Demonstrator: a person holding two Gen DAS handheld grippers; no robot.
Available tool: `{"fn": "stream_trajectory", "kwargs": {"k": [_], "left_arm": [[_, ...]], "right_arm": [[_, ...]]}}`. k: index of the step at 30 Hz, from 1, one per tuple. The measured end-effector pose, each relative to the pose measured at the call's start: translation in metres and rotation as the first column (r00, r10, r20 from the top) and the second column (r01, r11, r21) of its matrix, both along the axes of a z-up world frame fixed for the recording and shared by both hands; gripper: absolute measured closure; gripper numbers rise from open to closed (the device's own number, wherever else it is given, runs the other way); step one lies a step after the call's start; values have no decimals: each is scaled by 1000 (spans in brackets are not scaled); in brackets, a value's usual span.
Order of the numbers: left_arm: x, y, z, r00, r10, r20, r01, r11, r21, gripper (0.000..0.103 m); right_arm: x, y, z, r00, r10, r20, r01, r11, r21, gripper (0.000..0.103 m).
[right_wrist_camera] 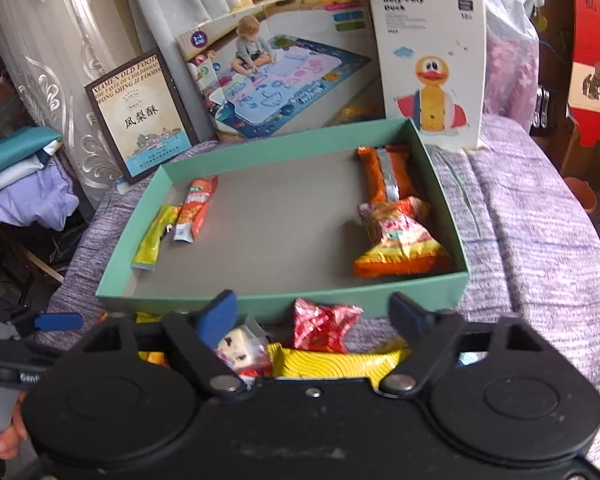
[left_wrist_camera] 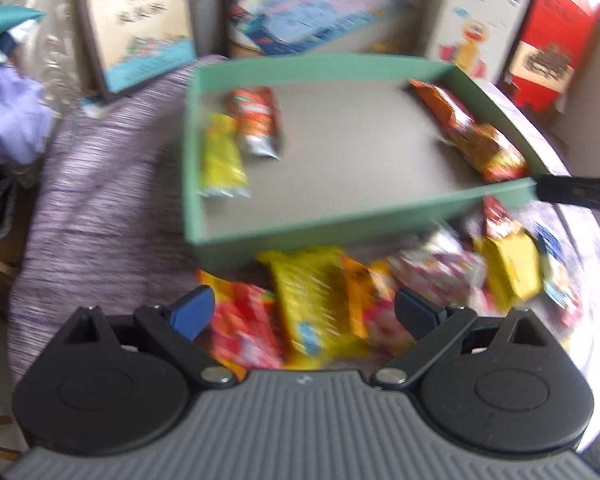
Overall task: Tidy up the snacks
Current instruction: 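Move both grippers back over the snack pile, then grasp the pink jelly pouch with the left gripper while the right grasps the yellow WINSUN biscuit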
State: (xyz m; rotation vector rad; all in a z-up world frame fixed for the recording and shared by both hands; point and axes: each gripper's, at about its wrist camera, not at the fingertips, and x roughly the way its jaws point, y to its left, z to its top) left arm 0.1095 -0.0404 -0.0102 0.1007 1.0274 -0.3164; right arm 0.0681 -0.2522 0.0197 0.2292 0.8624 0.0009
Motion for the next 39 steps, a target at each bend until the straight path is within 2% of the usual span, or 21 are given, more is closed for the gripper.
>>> {"fn": "stream_trajectory", "kwargs": {"k": [1, 3, 6, 11, 13, 18, 22, 26, 31, 33, 39], "left_arm": [[-4, -6, -2, 1000, -12, -8, 12, 1000, -11, 5], [-12, -20, -6, 999, -40, -23, 39, 999, -25, 5], [-17, -44, -13, 996, -82, -23, 82, 997, -4, 5], [-17, -73, -27, 994, -109, -13, 110, 993, 48, 5], [-16, -74, -31, 993, -116, -2, 116, 991, 69, 1], [-15, -56, -40, 995, -91, -38, 94, 992, 80, 2], [-24, -47, -39, 995, -93, -36, 96, 991, 90, 1], [-34, -39, -42, 996, -85, -32, 88, 990, 107, 1], [-45, -18, -49, 996, -43, -74, 50, 994, 93, 3], [-49, -11, -48, 997, -32, -74, 38, 996, 79, 3], [-57, 1, -50, 996, 16, -91, -12, 999, 44, 5]], "right_arm": [[1, -1, -4, 1000, 8, -13, -8, 1000, 4, 57], [3, -3, -14, 999, 23, -35, -23, 1000, 15, 61], [12, -5, -30, 998, 33, -61, -31, 999, 34, 62], [23, -17, -59, 993, 20, -118, -6, 993, 118, 61], [22, -20, -68, 988, 23, -150, 0, 989, 150, 60], [1, -13, -81, 979, 52, -195, -16, 983, 185, 60], [-16, -4, -80, 980, 55, -192, -14, 977, 213, 53], [-31, 8, -81, 976, 61, -211, -14, 975, 221, 53], [-50, 16, -74, 977, 94, -193, -58, 981, 183, 36], [-55, 13, -72, 978, 89, -189, -58, 985, 163, 32], [-63, -1, -59, 982, 90, -165, -64, 986, 155, 32]]}}
